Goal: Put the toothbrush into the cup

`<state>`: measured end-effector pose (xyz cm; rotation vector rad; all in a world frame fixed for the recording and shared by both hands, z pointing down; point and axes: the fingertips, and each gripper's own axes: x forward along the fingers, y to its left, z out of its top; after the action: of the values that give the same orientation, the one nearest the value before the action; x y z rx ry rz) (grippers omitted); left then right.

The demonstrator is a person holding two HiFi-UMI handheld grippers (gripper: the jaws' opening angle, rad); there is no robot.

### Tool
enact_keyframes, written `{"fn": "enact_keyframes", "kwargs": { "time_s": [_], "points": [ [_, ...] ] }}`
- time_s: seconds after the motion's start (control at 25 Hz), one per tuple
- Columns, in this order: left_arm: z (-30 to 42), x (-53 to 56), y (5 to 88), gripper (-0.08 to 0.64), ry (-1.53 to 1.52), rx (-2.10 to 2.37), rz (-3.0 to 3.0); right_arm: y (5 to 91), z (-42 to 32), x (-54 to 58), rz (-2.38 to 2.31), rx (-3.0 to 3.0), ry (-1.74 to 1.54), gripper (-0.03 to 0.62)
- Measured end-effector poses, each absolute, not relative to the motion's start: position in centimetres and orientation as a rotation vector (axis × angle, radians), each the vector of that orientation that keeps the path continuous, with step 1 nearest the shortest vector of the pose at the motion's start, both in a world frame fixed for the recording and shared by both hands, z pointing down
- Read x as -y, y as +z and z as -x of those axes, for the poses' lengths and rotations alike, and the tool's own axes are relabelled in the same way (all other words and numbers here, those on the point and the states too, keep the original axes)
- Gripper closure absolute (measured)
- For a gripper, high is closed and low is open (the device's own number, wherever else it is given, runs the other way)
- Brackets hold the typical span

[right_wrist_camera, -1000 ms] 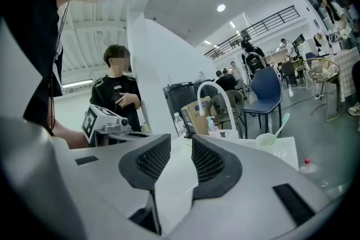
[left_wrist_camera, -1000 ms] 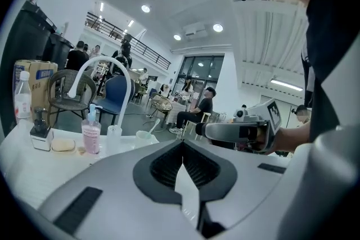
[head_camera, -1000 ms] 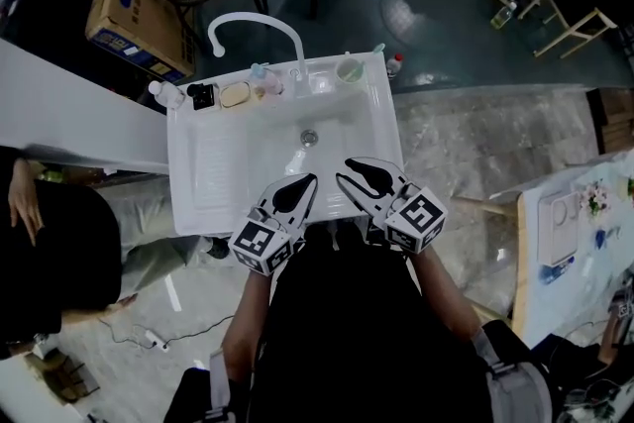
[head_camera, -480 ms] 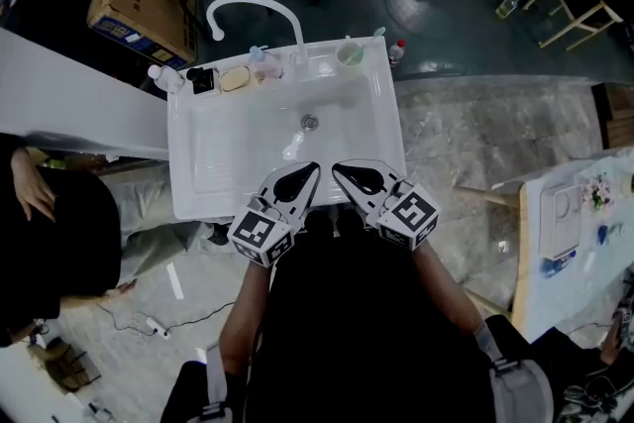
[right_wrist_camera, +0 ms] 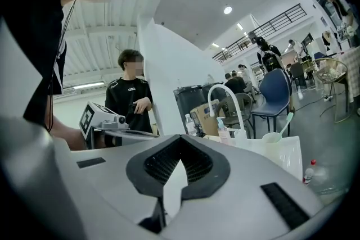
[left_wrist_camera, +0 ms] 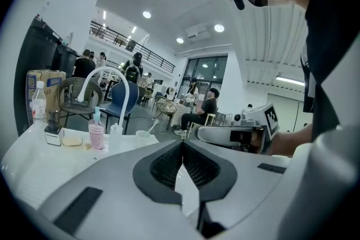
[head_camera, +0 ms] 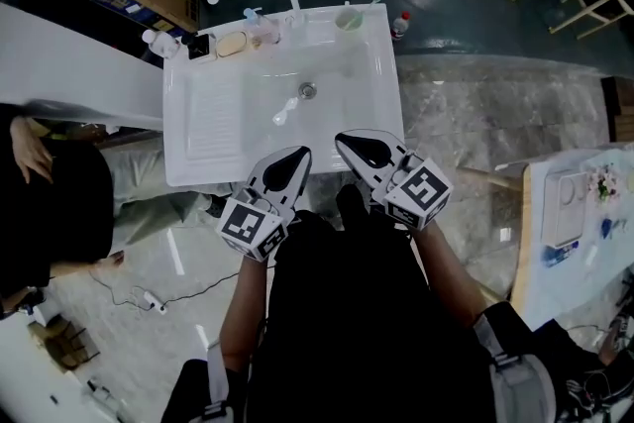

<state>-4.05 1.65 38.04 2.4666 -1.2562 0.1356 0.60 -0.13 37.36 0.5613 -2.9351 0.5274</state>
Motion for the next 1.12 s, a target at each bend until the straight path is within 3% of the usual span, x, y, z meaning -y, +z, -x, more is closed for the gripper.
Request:
{"fn": "enact_keyframes", "kwargs": {
  "time_s": [0.28, 0.68, 1.12],
  "points": [
    [4.7, -9.2, 36.7, 0.549, 0.088, 1.265, -2.508, 36.4, -0.8, -5.8, -0.617, 2.947, 0.483, 0.577],
    [8.6, -26.7, 37.5, 0.549, 0.081, 1.234, -2.498, 36.7, 1.8, -23.1, -0.69, 2.92, 0.509, 0.577],
    [8.5, -36.7, 36.4, 0.548, 0.051, 1.222, -2.502, 35.0, -1.4, -32.9, -0.769, 2.88, 0.464, 0.577]
  ]
}}
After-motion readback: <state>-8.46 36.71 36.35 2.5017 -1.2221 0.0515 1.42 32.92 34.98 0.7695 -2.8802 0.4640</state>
